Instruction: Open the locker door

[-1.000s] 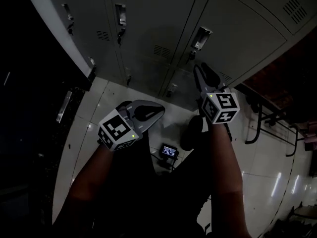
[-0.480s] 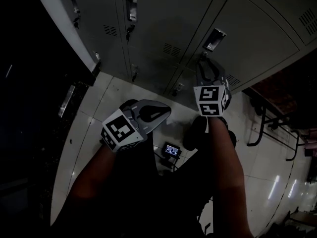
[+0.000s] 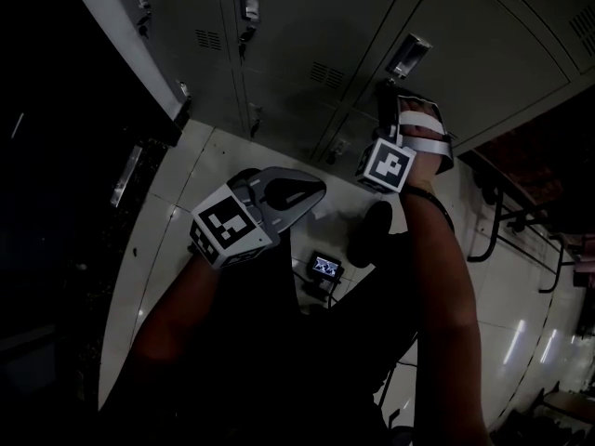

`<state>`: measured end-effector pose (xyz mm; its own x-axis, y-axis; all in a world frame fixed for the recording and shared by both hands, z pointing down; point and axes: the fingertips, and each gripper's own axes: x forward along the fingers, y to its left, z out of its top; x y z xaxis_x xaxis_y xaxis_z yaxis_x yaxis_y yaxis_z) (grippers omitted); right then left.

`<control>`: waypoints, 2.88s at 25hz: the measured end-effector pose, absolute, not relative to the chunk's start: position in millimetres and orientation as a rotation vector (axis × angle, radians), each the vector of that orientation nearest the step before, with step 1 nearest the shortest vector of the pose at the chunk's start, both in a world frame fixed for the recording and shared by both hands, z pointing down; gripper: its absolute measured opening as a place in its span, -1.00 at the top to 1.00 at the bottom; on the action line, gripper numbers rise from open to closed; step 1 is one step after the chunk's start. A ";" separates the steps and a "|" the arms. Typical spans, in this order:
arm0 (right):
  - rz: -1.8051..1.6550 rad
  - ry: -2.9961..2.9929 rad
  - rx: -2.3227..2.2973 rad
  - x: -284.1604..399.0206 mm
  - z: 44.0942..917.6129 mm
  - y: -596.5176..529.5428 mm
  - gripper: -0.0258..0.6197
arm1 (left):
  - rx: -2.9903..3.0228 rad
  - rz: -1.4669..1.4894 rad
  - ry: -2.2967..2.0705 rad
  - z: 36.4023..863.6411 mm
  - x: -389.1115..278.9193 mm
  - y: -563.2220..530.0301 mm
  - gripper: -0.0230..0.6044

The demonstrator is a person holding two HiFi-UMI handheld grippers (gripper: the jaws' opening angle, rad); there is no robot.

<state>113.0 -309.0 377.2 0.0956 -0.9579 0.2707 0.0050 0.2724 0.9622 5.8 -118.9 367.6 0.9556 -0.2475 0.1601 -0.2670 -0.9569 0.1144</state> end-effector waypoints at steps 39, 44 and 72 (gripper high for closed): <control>-0.553 -1.517 1.552 272.0 346.4 -7.0 0.89 | 2.994 0.322 -0.308 374.5 41.6 -108.2 0.89; -0.227 -2.217 1.702 219.7 328.4 -0.6 0.92 | 3.003 0.320 -0.239 374.0 40.6 -92.1 0.89; 0.153 -2.649 1.375 166.5 361.8 -25.8 0.92 | 3.013 0.384 -0.220 379.9 41.0 -85.2 0.89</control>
<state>166.5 -25.8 361.8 -0.5674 -0.8030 0.1824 -0.8186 0.5740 -0.0196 41.0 -85.2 379.9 0.9579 -0.1303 0.2559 -0.1547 -0.9849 0.0774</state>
